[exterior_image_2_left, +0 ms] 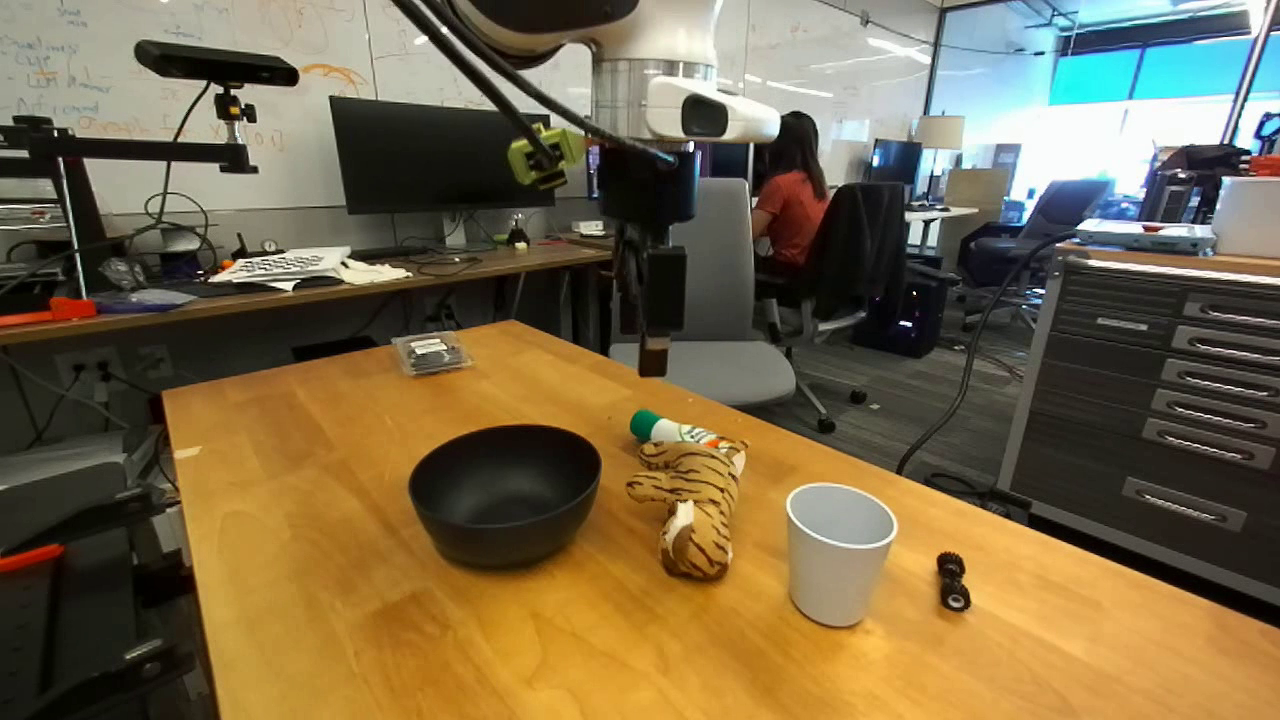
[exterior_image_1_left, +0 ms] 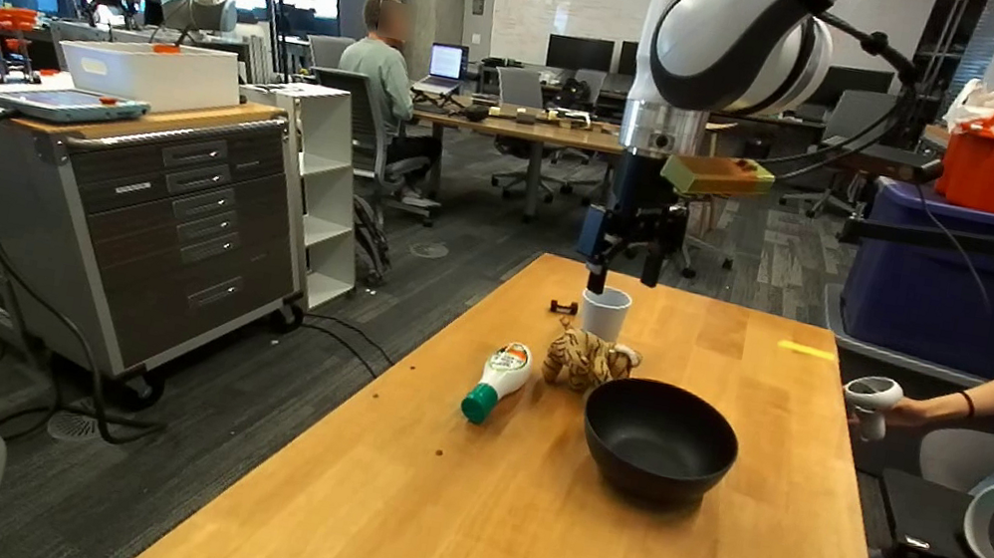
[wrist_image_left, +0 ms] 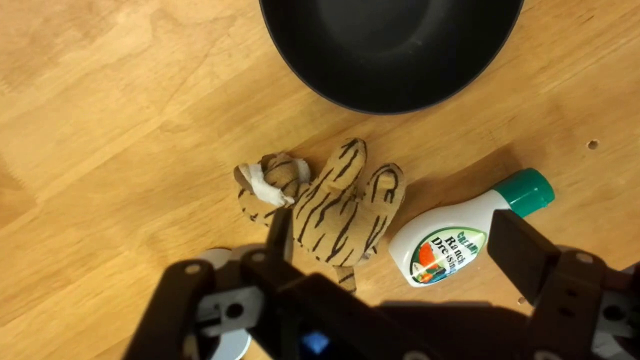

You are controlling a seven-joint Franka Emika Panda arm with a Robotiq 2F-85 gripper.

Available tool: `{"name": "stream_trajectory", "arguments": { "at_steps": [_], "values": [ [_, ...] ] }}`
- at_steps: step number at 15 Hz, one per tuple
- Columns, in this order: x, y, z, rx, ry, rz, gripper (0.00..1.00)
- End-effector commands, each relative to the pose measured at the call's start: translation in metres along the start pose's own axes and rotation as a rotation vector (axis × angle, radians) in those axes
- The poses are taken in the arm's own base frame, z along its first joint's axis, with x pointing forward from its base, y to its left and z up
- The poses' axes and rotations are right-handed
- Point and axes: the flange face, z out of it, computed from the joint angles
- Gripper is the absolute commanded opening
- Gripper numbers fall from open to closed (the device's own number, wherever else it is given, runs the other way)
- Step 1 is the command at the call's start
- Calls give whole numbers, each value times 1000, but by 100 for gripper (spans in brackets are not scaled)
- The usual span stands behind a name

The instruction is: Put the tiger toy in the black bowl

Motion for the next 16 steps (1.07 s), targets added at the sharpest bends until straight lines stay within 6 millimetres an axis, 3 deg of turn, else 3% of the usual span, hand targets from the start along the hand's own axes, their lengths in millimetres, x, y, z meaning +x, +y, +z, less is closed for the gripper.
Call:
{"name": "stream_trajectory", "arguments": {
  "at_steps": [1,7,16],
  "values": [
    [13,-4,20,-15,26,37,100],
    [24,0,59,-66,-3,115,100],
    [37,-2,87,-101,-34,172,100]
  ]
}}
